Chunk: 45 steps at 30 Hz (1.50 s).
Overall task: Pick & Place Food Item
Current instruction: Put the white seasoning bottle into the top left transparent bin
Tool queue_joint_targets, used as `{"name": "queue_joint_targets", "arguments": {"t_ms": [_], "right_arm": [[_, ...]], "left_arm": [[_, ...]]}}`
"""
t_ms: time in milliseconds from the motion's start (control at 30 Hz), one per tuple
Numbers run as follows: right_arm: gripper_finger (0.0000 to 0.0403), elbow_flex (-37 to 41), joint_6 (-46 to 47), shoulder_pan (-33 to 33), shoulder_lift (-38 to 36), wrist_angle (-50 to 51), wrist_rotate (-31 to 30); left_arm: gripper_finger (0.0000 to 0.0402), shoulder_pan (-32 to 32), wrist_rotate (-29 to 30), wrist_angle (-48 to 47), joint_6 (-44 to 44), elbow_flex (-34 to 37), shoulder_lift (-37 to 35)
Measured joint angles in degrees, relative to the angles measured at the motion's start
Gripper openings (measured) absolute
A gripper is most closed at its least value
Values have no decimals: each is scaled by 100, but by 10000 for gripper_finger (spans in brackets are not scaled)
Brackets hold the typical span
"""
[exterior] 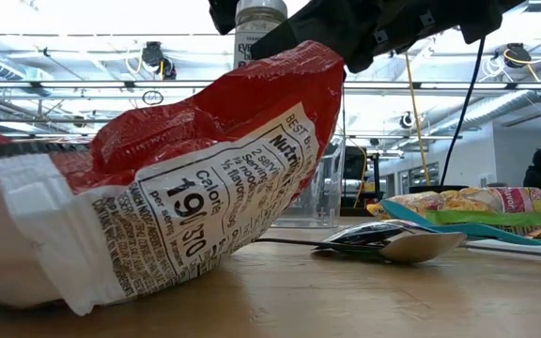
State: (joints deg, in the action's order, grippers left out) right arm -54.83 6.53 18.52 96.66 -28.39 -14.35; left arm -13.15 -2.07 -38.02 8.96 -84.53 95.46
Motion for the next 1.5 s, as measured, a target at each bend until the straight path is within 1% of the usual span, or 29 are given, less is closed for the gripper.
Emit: {"name": "queue_joint_targets", "arguments": {"t_ms": [100, 167, 333, 500, 667, 967, 1267, 1367, 1500], "right_arm": [[194, 0, -13, -2, 0, 14, -23], [194, 0, -14, -2, 0, 3, -26], [194, 0, -31, 0, 0, -6, -11], [194, -13, 1, -11, -25, -110, -60], [194, -13, -13, -7, -22, -129, -65], [194, -13, -31, -9, -20, -62, -53], [194, -13, -34, -7, -17, -48, -55], [194, -11, -35, -7, -17, -47, -64], [194, -7, -33, -9, -15, -47, -62]], "left_arm": [[234, -4, 48, -67, 129, 2, 0], [243, -4, 48, -66, 228, 2, 0], [283, -4, -155, -74, 352, 4, 16], [316, -56, -65, -227, 315, 35, 103], [328, -91, 39, -163, 121, 26, 163], [308, -72, 77, 144, -20, 19, 125], [290, 0, 136, 166, -117, 19, 122], [274, 5, 269, 163, -115, 19, 122], [235, 0, 264, 173, -107, 18, 122]]}}
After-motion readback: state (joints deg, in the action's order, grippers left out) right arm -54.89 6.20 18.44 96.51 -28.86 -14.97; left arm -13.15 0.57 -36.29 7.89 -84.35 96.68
